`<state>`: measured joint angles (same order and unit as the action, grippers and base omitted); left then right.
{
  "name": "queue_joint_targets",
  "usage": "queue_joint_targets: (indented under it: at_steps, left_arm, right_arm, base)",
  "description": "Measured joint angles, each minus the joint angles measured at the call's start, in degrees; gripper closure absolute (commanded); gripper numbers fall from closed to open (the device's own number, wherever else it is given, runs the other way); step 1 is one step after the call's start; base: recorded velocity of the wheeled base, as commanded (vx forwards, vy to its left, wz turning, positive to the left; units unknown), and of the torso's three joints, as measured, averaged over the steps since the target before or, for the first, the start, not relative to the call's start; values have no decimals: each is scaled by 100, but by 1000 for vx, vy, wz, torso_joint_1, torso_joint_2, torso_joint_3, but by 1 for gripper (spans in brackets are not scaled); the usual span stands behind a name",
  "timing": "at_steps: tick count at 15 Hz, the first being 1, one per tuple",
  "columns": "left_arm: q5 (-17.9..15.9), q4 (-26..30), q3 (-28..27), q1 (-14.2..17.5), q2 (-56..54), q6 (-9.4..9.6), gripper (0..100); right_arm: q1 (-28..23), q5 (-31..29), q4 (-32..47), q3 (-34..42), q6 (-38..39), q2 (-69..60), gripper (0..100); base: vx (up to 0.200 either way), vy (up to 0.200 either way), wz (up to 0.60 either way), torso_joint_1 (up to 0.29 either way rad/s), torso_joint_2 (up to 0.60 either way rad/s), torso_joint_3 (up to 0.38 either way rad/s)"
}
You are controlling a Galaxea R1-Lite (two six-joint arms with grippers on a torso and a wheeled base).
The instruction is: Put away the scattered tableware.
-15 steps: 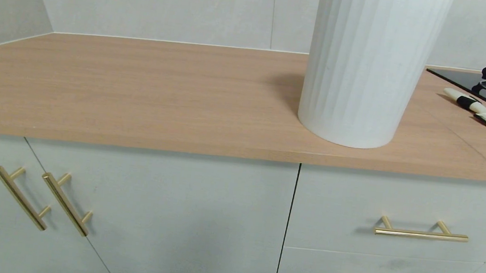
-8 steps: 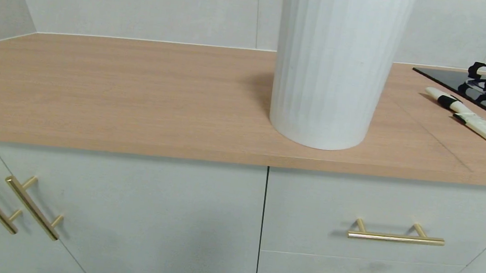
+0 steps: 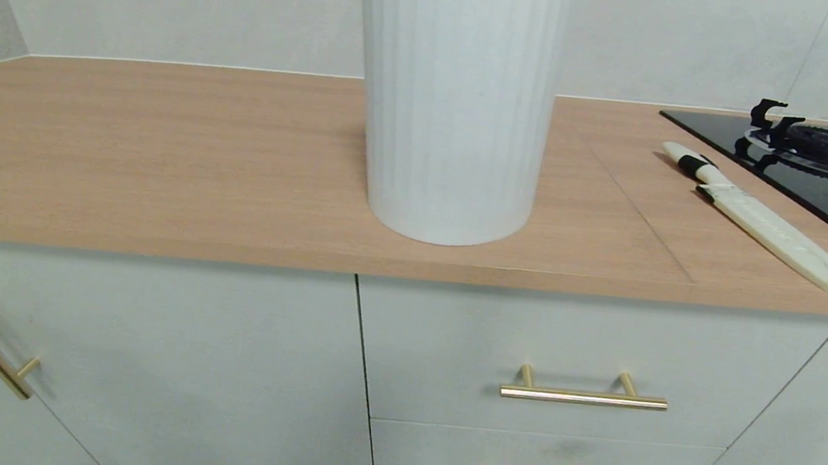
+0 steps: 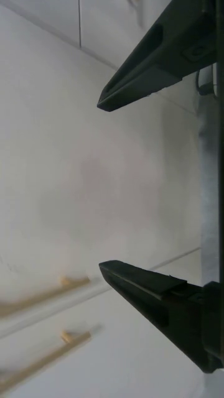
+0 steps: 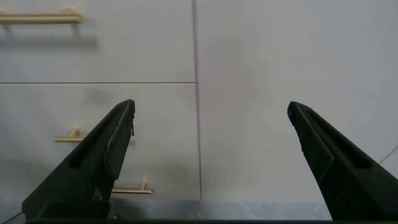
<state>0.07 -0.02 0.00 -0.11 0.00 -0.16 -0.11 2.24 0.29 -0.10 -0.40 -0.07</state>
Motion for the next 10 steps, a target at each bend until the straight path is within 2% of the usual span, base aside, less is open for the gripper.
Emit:
queue_joint_targets:
  at_steps: [10]
  left_arm:
    - [0, -5, 0, 1, 0, 0, 0]
  right_arm:
    - [1, 5, 0, 0, -11, 0, 0]
  base:
    - [0, 0, 0, 0, 0, 0]
